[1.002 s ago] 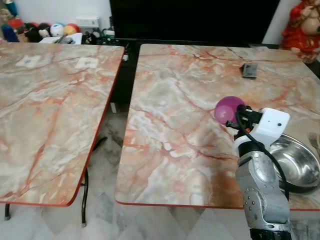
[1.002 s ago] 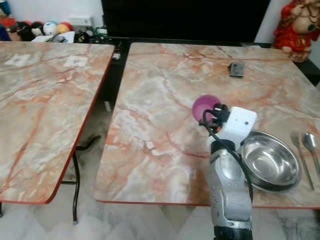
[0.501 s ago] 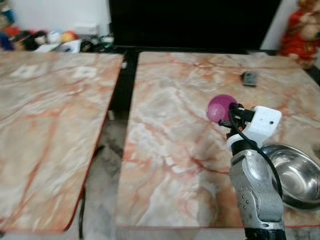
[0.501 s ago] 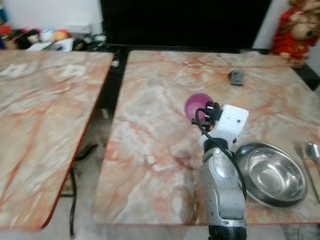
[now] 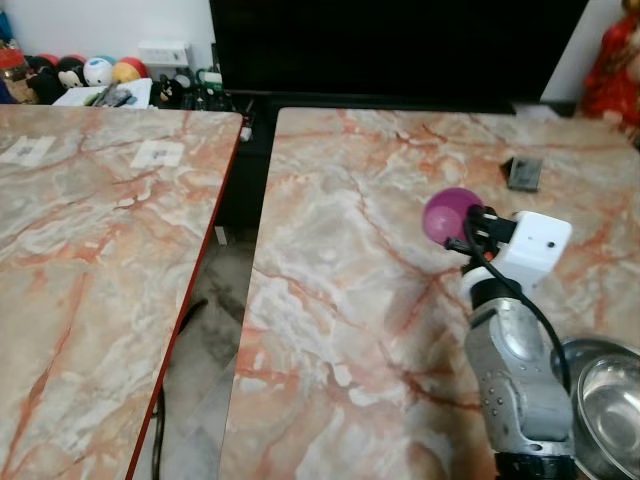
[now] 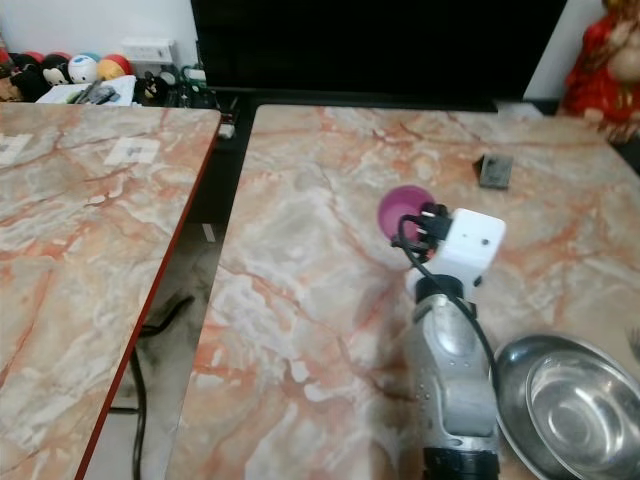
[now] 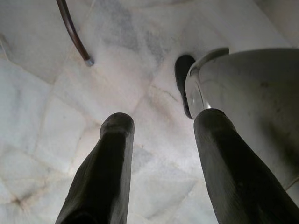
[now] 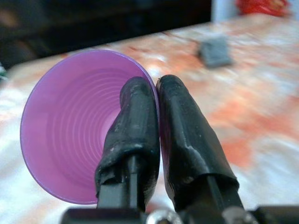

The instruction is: Setting the table

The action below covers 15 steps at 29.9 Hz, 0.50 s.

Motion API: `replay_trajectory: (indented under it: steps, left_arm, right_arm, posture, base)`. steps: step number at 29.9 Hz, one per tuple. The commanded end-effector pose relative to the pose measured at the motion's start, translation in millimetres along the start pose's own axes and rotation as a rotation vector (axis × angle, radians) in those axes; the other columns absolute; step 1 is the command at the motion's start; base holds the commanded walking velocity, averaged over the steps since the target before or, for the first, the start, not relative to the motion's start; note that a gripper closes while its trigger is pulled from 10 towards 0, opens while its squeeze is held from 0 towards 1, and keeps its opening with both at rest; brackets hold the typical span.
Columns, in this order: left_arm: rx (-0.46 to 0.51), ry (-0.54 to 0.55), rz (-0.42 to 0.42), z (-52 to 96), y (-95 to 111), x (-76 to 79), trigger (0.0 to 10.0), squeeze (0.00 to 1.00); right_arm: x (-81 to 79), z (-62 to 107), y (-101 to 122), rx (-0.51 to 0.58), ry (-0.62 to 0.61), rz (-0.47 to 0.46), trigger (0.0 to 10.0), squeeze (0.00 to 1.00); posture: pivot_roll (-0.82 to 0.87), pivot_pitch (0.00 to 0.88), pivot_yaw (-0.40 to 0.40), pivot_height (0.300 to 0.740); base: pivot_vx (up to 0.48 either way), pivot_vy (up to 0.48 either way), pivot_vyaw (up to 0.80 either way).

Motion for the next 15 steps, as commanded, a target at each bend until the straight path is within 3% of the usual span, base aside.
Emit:
replay_trajectory:
  steps: [1, 9, 15]
  left_arm:
    - [-0.03, -0.03, 0.001, 1.6, -7, 9.5, 10.0, 0.0]
    - [-0.032, -0.035, -0.002, 1.9, -9, 10.0, 10.0, 0.0]
    - [-0.034, -0.041, -0.002, 2.0, -9, 10.2, 10.0, 0.0]
  right_arm:
    - [-4.5, 1.8, 15, 0.035, -0.016, -0.002, 10.0, 0.0]
    - [-7.5, 13.4, 18, -0.15, -0.136, -0.019, 10.0, 0.0]
    - [-14.3, 21.3, 28, -0.227, -0.089, 0.005, 10.0, 0.0]
  posture:
    - [-0.04, 0.14, -0.054, 0.74]
    - [-0.05, 0.146, -0.052, 0.74]
    - [-0.07, 0.149, -0.053, 0.74]
  base:
    - [0.0, 0.0, 0.0]
    - [0.0, 0.0, 0.0]
    - [0.0, 0.0, 0.0]
Point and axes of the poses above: a point about 5 cm out from each wrist's last joint towards the gripper, its own z axis pointing back from the gripper into the wrist, its own y axis along the axis of the wrist's last joint, x = y × z, the point moved 1 cm from there along -z, pointing out of the wrist towards the gripper, and after that the axes turned 8 degrees about -z, right-handed, at the moved point
